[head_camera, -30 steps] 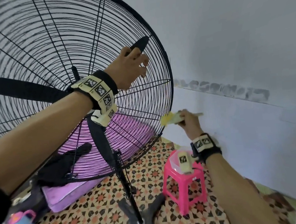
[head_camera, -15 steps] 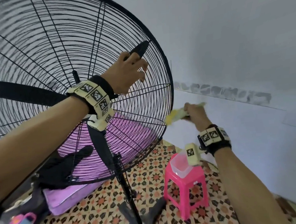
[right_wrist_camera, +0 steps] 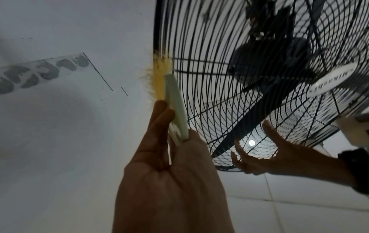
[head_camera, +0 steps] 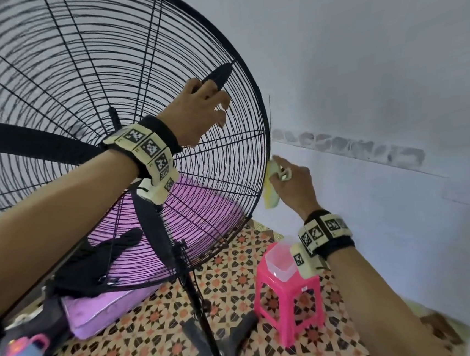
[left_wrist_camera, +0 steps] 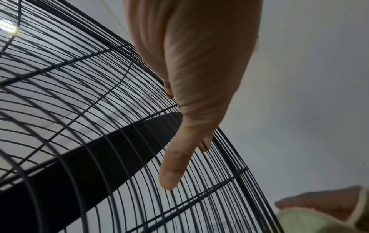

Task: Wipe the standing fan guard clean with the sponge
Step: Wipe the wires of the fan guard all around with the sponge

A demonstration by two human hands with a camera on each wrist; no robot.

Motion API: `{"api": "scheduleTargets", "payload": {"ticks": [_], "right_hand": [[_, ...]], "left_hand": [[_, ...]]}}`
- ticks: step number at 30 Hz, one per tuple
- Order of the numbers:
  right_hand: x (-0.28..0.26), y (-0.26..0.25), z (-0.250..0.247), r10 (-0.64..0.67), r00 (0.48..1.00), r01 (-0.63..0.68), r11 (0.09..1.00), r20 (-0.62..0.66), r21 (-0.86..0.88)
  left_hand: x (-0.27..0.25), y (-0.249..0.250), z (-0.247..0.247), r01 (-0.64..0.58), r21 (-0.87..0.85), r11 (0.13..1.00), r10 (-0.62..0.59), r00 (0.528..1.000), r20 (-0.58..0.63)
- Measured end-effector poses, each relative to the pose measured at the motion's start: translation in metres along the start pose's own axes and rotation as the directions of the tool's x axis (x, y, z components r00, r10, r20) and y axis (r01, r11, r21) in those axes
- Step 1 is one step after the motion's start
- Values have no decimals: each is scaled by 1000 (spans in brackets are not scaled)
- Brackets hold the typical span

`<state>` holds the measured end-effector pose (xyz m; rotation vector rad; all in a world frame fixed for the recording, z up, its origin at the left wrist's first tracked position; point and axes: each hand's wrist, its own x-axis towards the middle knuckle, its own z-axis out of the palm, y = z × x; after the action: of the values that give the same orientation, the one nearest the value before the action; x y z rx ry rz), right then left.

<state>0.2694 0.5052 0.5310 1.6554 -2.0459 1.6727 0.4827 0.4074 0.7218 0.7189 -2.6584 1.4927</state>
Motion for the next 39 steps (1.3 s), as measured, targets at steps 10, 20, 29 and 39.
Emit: {"api": "scheduleTargets", "payload": {"ticks": [10, 20, 29, 39], "right_hand": [[14, -2, -13, 136, 988, -122, 980, -77, 158], [39, -25, -14, -25, 978, 63, 982, -207, 179], [30, -20, -28, -38, 886, 137, 974, -462, 182], [26, 13, -5, 427, 891, -350, 864, -156, 362]], "left_hand": [[-5, 0, -1, 5, 7, 1000, -5, 1000, -5], [-2, 1, -1, -7, 14, 1000, 7, 1000, -9], [1, 3, -4, -14, 10, 1000, 14, 1000, -8], [-8, -2, -2, -1, -37, 999, 0, 1000, -24]]}}
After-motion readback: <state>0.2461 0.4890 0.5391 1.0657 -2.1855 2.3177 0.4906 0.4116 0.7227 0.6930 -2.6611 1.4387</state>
